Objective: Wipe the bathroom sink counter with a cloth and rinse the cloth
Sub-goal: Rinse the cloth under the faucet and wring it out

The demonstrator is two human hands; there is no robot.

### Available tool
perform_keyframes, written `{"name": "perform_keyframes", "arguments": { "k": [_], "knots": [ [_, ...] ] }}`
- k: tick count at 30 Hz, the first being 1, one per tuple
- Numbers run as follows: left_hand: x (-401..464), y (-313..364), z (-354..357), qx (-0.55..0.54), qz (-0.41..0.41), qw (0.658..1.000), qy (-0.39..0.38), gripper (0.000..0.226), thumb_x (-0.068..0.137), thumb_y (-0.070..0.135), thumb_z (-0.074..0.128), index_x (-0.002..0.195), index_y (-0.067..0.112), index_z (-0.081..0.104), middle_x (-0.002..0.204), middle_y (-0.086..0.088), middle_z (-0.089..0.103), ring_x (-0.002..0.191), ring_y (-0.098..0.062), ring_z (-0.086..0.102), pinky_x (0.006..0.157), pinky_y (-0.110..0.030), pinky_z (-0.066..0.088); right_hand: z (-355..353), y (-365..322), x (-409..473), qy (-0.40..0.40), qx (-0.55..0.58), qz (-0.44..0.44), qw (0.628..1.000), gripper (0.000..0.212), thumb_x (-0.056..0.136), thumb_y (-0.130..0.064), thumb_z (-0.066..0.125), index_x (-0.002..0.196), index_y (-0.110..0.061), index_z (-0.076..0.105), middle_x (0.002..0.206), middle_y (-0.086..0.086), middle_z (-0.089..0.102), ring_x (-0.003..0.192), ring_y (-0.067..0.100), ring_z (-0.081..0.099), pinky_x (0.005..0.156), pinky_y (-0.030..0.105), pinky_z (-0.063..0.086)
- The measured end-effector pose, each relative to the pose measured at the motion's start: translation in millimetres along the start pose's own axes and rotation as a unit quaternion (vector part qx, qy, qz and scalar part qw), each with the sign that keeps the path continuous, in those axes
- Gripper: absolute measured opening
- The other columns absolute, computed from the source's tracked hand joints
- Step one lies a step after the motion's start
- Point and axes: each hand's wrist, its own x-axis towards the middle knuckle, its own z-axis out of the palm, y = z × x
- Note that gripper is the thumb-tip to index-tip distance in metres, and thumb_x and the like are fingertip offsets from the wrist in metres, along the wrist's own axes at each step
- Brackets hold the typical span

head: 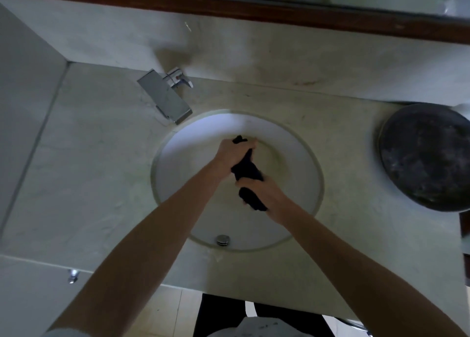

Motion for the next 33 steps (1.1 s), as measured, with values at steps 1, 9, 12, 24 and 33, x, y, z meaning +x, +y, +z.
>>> {"name": "perform_keyframes", "arguments": {
  "k": [1, 9, 12, 24, 33],
  "knots": [
    [-4.7, 6.8, -8.4, -0.053, -0.028, 0.997, -0.056, 0.029, 0.085, 0.031, 0.079, 0.087, 0.004, 0.070, 0.074, -0.006, 0.069, 0.065, -0.017, 0.067, 0.062, -0.027, 0.058, -6.3, -4.9, -6.7, -0.043, 0.045, 0.020, 0.998, 0.037, 0.088, -0.022, 0.071, 0.117, -0.003, 0.059, 0.081, 0.011, 0.067, 0.060, 0.017, 0.063, 0.051, 0.027, 0.049],
    [-13.4, 10.5, -66.1, -0.176, 0.086, 0.913, -0.357, 0.072, 0.082, 0.034, 0.079, 0.144, 0.008, 0.052, 0.134, -0.011, 0.058, 0.125, -0.028, 0.055, 0.112, -0.046, 0.038, -47.2, -33.3, -26.6, -0.362, 0.275, 0.078, 0.887, 0.069, 0.092, -0.025, 0.059, 0.152, -0.001, 0.034, 0.115, 0.016, 0.057, 0.097, 0.028, 0.063, 0.092, 0.043, 0.055],
    [-26.5, 17.6, -54.2, -0.224, 0.100, 0.908, -0.340, 0.065, 0.061, 0.046, 0.091, 0.117, 0.018, 0.074, 0.120, -0.001, 0.069, 0.100, -0.014, 0.068, 0.089, -0.032, 0.055, -35.7, -37.4, -35.8, -0.445, 0.300, 0.070, 0.841, 0.062, 0.088, -0.012, 0.060, 0.145, -0.003, 0.038, 0.111, 0.012, 0.055, 0.088, 0.022, 0.060, 0.073, 0.029, 0.056],
    [-30.8, 50.0, -25.6, -0.267, 0.069, 0.919, -0.283, 0.016, 0.096, 0.026, 0.063, 0.096, 0.010, 0.065, 0.071, -0.001, 0.055, 0.056, -0.011, 0.055, 0.061, -0.025, 0.053, -17.7, -76.8, -54.9, -0.181, 0.001, -0.003, 0.984, 0.040, 0.086, -0.031, 0.077, 0.113, -0.010, 0.057, 0.079, 0.002, 0.060, 0.054, 0.011, 0.049, 0.039, 0.019, 0.034],
    [38.4, -9.6, 5.3, 0.132, 0.053, 0.989, 0.041, 0.025, 0.088, 0.005, 0.061, 0.064, 0.002, 0.057, 0.057, -0.010, 0.059, 0.051, -0.024, 0.059, 0.049, -0.025, 0.046, 7.6, -9.9, 22.5, 0.071, -0.201, 0.006, 0.977, 0.021, 0.083, -0.022, 0.072, 0.069, -0.012, 0.060, 0.063, 0.006, 0.060, 0.040, 0.012, 0.045, 0.040, 0.019, 0.035]
  ]
}}
